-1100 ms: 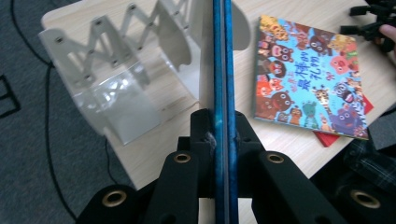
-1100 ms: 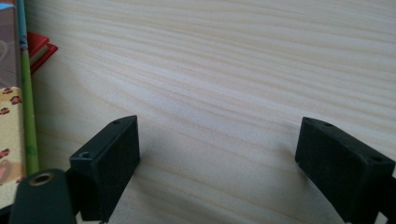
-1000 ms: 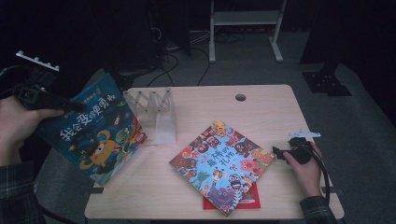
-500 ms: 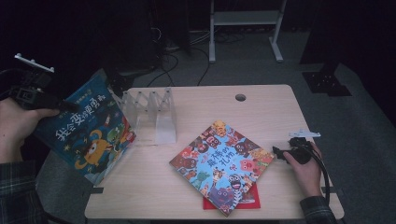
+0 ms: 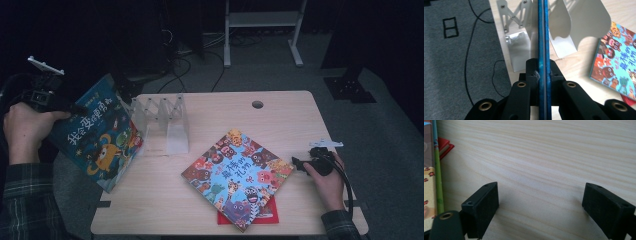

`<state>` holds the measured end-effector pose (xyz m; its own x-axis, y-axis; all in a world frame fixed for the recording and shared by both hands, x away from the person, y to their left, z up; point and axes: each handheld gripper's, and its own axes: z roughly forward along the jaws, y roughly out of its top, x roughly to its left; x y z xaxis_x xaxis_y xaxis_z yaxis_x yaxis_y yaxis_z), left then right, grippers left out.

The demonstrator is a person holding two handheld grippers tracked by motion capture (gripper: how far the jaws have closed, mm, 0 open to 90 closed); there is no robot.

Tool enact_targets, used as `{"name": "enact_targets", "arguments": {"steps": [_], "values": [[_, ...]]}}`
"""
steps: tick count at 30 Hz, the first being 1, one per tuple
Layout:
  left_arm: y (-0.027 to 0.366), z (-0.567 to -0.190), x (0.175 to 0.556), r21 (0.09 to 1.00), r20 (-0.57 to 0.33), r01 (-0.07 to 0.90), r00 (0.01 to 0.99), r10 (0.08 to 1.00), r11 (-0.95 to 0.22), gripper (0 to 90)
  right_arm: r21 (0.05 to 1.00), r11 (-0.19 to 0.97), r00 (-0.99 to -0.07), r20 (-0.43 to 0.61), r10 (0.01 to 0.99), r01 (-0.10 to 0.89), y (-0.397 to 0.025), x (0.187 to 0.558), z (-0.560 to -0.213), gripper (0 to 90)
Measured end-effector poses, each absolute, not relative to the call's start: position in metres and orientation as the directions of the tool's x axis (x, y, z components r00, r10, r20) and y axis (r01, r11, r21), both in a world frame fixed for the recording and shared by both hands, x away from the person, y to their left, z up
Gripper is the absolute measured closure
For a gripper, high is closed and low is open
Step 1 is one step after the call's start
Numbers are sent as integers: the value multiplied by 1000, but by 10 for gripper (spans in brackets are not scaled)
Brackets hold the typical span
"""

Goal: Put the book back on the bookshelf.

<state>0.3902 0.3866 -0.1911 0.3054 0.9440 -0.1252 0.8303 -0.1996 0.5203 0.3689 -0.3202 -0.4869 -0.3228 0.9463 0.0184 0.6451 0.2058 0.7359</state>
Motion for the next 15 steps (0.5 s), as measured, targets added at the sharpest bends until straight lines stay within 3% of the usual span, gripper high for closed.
{"name": "enact_targets", "arguments": {"steps": [15], "values": [[391, -197, 420, 530, -140, 842, 203, 969, -100, 827, 736, 206, -323, 18, 946, 645, -320, 369, -487, 128]]}}
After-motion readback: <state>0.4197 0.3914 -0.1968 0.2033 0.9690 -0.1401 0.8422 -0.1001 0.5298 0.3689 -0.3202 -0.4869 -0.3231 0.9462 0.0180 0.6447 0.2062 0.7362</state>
